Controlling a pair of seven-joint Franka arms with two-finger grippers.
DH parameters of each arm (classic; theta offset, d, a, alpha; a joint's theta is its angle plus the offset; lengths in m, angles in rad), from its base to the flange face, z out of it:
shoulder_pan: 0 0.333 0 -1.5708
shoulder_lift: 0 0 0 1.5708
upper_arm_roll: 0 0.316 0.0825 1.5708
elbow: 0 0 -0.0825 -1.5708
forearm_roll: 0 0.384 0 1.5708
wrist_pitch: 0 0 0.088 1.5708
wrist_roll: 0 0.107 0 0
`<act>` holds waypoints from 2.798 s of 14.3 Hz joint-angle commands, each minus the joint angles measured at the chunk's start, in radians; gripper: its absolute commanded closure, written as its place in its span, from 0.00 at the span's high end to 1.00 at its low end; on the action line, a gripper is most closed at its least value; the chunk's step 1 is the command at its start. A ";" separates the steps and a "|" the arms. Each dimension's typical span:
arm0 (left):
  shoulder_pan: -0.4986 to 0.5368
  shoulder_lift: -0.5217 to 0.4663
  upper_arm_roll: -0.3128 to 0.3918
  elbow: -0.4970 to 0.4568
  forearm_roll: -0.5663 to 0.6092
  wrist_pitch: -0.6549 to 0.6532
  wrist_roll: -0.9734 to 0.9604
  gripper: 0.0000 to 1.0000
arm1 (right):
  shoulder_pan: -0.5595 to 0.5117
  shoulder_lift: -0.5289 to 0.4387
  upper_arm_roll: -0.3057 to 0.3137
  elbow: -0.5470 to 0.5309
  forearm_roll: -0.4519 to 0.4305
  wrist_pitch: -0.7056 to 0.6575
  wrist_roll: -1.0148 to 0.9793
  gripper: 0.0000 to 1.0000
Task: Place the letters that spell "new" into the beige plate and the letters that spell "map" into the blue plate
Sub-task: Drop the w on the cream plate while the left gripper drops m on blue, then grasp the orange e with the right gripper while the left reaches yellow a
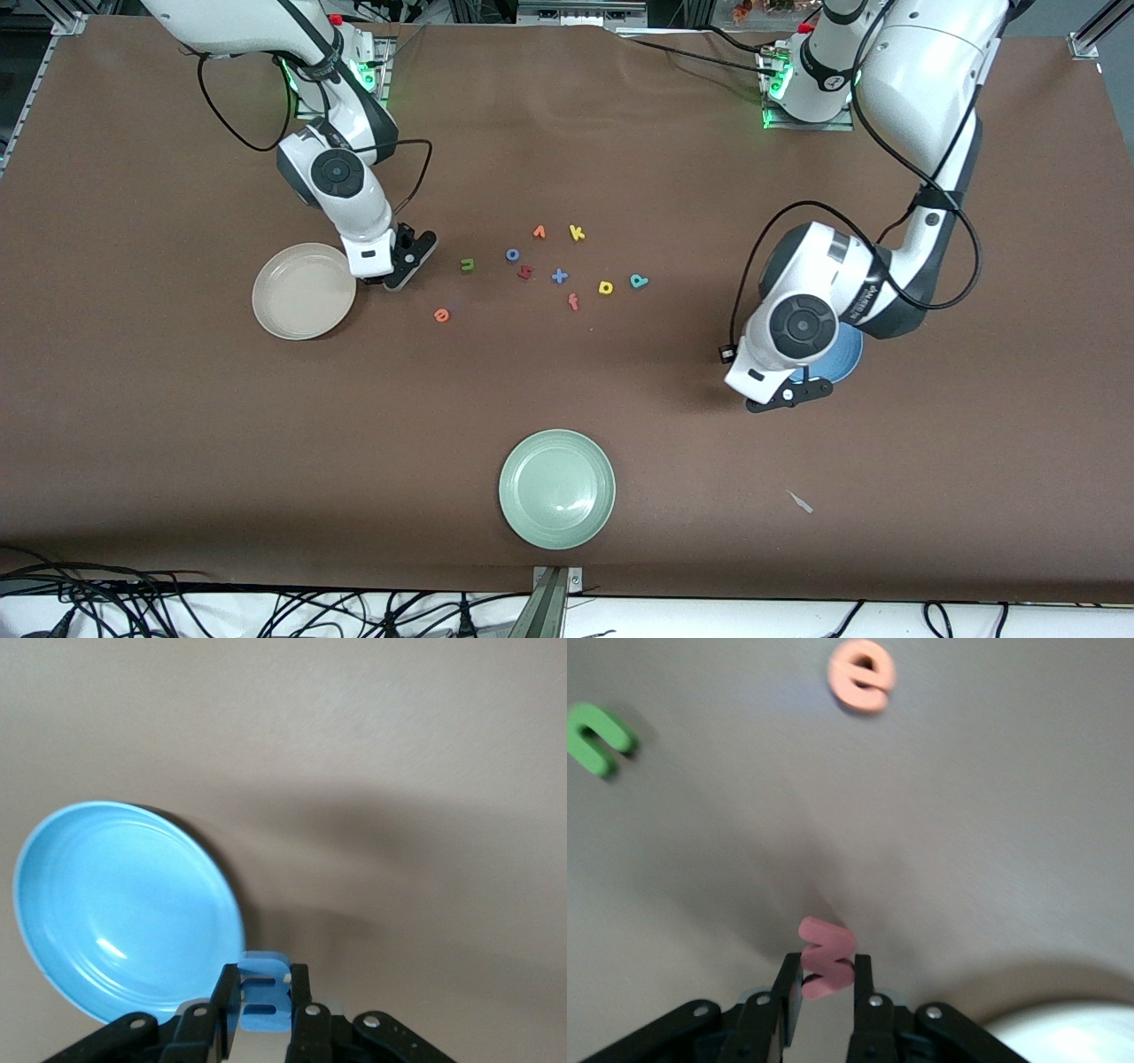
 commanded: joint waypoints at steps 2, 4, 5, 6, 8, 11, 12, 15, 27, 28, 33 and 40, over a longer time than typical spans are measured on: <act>0.078 -0.015 -0.006 -0.055 0.027 -0.015 0.235 0.00 | -0.003 -0.048 -0.008 0.134 0.115 -0.262 -0.156 0.00; 0.111 -0.003 -0.005 -0.055 0.027 -0.014 0.325 0.00 | -0.003 -0.046 -0.048 0.263 0.217 -0.440 -0.301 0.00; 0.128 0.002 -0.005 -0.055 0.029 -0.008 0.344 0.00 | -0.003 -0.045 -0.078 0.291 0.231 -0.474 -0.346 0.00; 0.148 0.016 -0.006 -0.053 0.029 -0.002 0.367 0.00 | -0.003 -0.043 -0.113 0.294 0.232 -0.476 -0.369 0.00; 0.162 0.031 -0.006 -0.053 0.029 0.015 0.399 0.00 | -0.003 -0.035 -0.178 0.294 0.238 -0.469 -0.371 0.00; 0.174 0.050 -0.006 -0.053 0.027 0.026 0.401 0.71 | -0.024 -0.008 -0.236 0.296 0.245 -0.464 -0.359 0.00; 0.174 0.050 -0.006 -0.053 0.027 0.026 0.401 1.00 | -0.038 0.001 -0.238 0.296 0.266 -0.464 -0.354 0.01; 0.156 0.039 -0.015 -0.049 0.026 0.012 0.385 1.00 | -0.049 0.023 -0.238 0.294 0.278 -0.464 -0.229 0.93; -0.159 -0.032 -0.032 -0.036 -0.051 -0.040 -0.090 1.00 | -0.035 0.024 -0.062 0.355 0.367 -0.415 0.468 1.00; -0.168 -0.024 -0.032 -0.035 -0.110 -0.034 -0.092 1.00 | -0.018 0.034 -0.046 0.358 0.370 -0.380 0.518 1.00; -0.214 -0.001 -0.031 -0.055 -0.272 0.081 -0.226 1.00 | 0.103 0.182 -0.046 0.452 0.354 -0.268 0.723 1.00; -0.288 0.018 -0.031 -0.170 -0.270 0.300 -0.311 0.98 | 0.139 0.291 -0.049 0.486 0.268 -0.182 0.753 0.99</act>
